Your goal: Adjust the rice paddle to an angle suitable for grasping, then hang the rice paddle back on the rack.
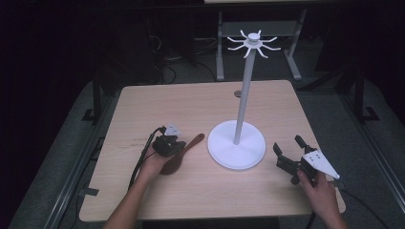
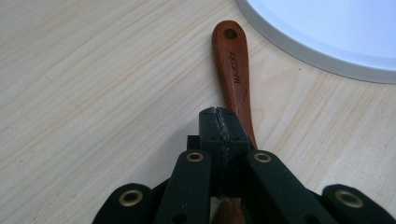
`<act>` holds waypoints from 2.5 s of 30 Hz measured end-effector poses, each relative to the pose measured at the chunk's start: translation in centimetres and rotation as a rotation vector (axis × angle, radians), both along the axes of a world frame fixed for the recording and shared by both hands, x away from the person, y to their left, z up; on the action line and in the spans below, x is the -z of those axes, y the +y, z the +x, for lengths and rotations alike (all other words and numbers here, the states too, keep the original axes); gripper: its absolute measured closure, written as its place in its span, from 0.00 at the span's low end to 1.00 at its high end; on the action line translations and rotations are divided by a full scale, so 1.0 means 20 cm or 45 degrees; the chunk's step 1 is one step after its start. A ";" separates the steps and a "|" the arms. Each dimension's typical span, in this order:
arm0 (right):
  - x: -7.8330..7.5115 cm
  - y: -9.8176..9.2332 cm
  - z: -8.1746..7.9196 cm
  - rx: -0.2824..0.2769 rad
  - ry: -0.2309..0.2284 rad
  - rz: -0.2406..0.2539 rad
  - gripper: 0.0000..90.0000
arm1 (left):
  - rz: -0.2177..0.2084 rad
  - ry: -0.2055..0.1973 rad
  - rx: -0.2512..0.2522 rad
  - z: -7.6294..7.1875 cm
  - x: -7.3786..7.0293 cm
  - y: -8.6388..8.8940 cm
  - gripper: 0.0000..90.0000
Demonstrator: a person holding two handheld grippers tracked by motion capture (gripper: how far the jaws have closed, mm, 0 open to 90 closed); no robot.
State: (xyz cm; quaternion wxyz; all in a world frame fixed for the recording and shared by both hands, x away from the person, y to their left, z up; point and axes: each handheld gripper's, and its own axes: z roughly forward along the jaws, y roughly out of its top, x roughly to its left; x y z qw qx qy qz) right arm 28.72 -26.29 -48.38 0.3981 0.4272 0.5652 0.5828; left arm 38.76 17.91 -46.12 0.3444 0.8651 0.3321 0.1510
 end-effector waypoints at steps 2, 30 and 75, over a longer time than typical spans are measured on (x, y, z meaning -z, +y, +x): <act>0.00 0.00 0.00 0.000 0.000 0.000 0.15 | -0.015 0.003 -0.007 -0.01 -0.02 0.01 1.00; 0.00 0.00 0.00 0.000 -0.001 -0.001 0.15 | -0.008 0.214 0.026 -0.42 -0.05 0.08 1.00; 0.00 0.00 0.00 0.004 0.003 0.006 0.15 | 0.154 0.184 0.115 -0.12 -0.26 0.14 0.65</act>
